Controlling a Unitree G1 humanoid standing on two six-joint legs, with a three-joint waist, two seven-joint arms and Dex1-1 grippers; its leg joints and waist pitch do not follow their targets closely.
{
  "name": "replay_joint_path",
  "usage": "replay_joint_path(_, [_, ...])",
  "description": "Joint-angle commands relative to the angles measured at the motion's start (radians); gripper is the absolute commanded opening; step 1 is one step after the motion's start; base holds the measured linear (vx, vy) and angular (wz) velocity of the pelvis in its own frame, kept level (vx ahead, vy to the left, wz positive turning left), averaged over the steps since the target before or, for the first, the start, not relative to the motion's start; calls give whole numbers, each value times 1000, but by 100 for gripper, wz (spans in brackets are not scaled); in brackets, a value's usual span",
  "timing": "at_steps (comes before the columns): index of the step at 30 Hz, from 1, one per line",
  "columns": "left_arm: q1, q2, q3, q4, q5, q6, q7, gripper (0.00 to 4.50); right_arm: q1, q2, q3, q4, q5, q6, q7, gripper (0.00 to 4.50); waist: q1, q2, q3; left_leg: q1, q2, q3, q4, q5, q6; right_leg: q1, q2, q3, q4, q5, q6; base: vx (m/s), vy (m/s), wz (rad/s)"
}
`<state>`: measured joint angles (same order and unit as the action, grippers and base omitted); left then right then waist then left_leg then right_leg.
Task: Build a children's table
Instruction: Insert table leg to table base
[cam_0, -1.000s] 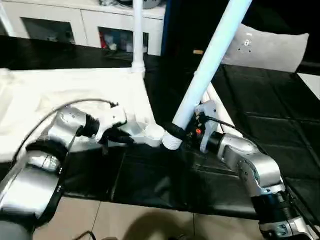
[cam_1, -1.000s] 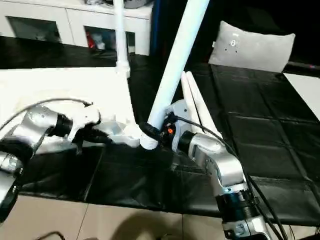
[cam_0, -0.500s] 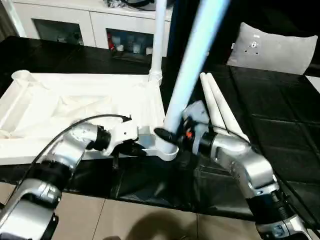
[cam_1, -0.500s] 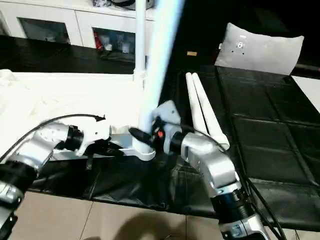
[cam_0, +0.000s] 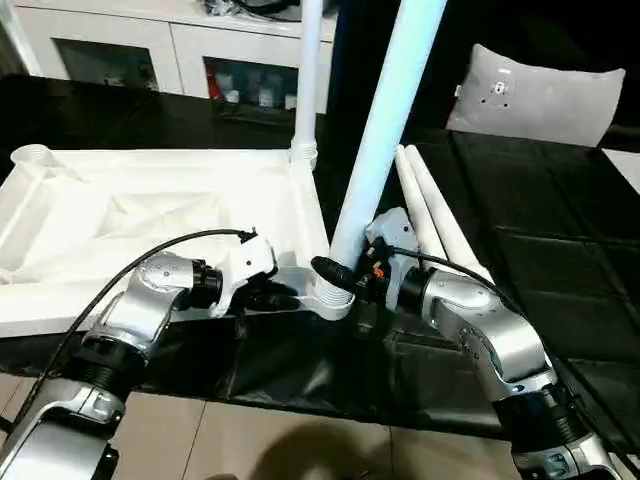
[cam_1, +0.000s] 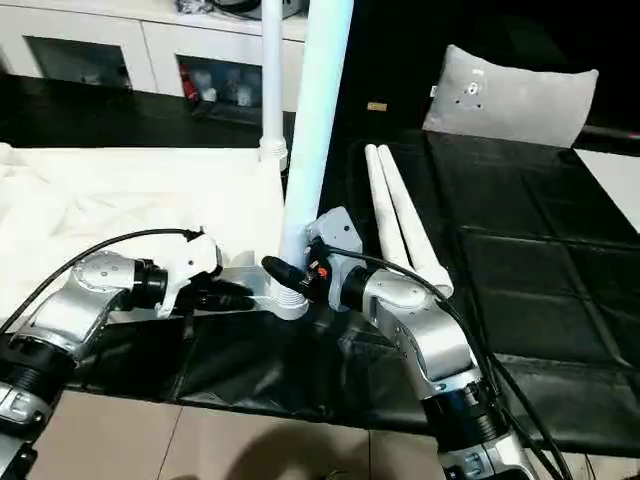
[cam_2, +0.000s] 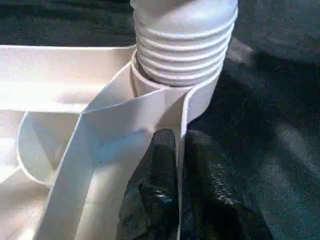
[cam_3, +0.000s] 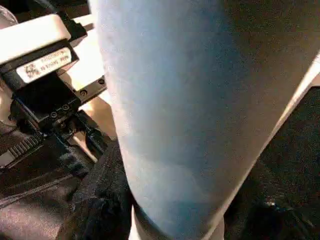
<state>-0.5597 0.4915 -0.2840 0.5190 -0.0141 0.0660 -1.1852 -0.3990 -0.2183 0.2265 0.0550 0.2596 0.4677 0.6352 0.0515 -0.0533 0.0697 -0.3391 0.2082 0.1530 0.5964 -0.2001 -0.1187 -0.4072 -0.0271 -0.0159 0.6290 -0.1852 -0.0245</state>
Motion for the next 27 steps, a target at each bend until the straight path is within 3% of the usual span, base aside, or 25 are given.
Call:
replay_joint_path(1, [10, 19, -23, 4, 39, 21, 9, 16, 2, -7, -15, 8, -7, -10, -1, 190, -2, 12, -67, -7, 9, 7, -71, -168, -25, 54, -80, 42, -84, -284, -132, 0, 0, 0])
replay_joint_path(10, [2, 60, -40, -25, 68, 55, -11, 0, 0, -7, -13, 13, -9, -11, 4, 190, -17, 14, -67, -7, 7, 7, -68, -170, -23, 54, -78, 42, -83, -269, -146, 0, 0, 0])
replay_joint_path(14, [8, 61, -42, -46, 47, 56, -38, 0, -4, -2, -18, 20, -5, -11, 2, 190, -17, 12, -67, -9, 8, 6, -69, -173, -23, 54, -79, 43, -84, -283, -143, 0, 0, 0])
replay_joint_path(17, [14, 55, -40, -64, 25, 49, -45, 0, -9, 3, -23, 27, 3, -2, 3, 190, -17, 12, -70, -8, 9, 7, -68, -156, -20, 54, -78, 43, -79, -242, -154, 0, 0, 0])
replay_joint_path(22, [30, 59, -67, -117, 12, 41, -99, 0, -26, -7, 3, 51, 18, 44, 55, 190, -17, 11, -71, -7, 10, 10, -66, -130, -12, 56, -77, 42, -73, -171, -178, 0, 0, 0])
replay_joint_path(27, [25, 48, -78, -131, 14, 28, -109, 0, -42, -7, 21, 79, 16, 63, 79, 190, -14, 8, -71, -6, 11, 10, -67, -131, -15, 57, -79, 42, -72, -175, -176, 0, 0, 0])
